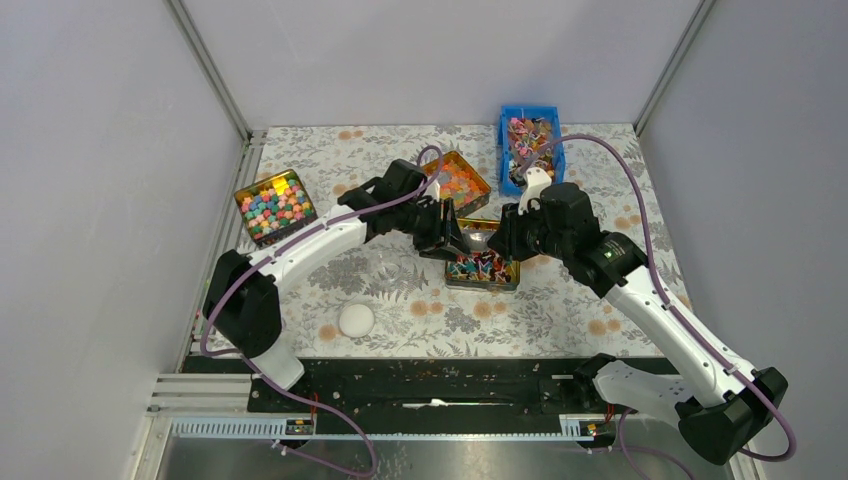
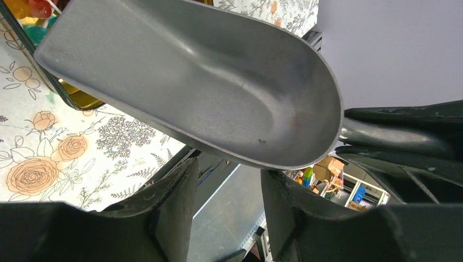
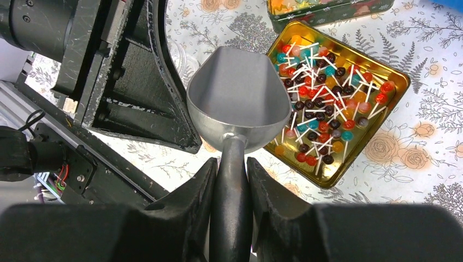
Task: Pack the candies
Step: Adjust the spatula, then move the storage box to the center of the board.
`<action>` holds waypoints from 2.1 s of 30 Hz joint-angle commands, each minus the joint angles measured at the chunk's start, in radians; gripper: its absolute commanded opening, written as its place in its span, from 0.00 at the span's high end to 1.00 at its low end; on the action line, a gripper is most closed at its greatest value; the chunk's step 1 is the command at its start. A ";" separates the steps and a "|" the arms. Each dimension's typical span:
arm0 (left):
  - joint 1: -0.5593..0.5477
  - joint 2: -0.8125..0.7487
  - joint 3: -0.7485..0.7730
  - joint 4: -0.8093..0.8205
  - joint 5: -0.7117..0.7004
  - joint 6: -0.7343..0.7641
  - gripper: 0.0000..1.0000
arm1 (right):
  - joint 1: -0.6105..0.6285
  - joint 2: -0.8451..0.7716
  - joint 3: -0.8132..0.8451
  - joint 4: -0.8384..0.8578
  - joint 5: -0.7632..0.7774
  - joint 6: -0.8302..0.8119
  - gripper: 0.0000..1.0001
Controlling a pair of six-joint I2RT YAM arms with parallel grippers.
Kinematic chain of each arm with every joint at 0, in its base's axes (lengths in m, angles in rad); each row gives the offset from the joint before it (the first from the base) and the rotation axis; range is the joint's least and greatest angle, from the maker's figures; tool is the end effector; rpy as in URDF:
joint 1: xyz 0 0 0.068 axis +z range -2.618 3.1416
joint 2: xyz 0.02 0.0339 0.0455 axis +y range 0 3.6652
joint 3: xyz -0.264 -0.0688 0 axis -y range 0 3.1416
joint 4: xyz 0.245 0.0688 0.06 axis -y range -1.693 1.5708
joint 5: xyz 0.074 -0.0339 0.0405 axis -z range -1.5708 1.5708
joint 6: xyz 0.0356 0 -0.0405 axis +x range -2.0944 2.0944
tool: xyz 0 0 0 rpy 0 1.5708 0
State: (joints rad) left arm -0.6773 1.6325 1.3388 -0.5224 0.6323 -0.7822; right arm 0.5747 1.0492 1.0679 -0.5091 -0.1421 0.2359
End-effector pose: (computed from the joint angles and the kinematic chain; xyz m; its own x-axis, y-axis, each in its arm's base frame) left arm 0.2662 -0.2411 0.2887 -0.9814 0.0596 -0.1825 0.1823 0.5877 -0.7883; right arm 0.1892 0.1285 0.3555 -0.5346 -0.0706 -0.8421 -0.5328 0.8017 0.2710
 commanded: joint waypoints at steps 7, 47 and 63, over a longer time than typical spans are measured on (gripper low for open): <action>0.020 -0.075 -0.022 0.045 -0.017 0.053 0.49 | -0.004 -0.057 -0.026 0.019 -0.004 -0.096 1.00; -0.010 0.336 0.137 -0.295 -0.338 0.335 0.96 | -0.007 -0.114 -0.094 -0.107 0.053 -0.295 1.00; -0.028 0.165 0.006 -0.332 -0.414 0.296 0.67 | 0.000 0.027 -0.119 -0.161 -0.265 -0.269 1.00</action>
State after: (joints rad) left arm -0.7025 1.8744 1.3457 -0.8627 0.2272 -0.4816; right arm 0.5735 1.0534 0.9192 -0.6701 -0.2886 -0.0463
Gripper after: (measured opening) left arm 0.296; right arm 0.305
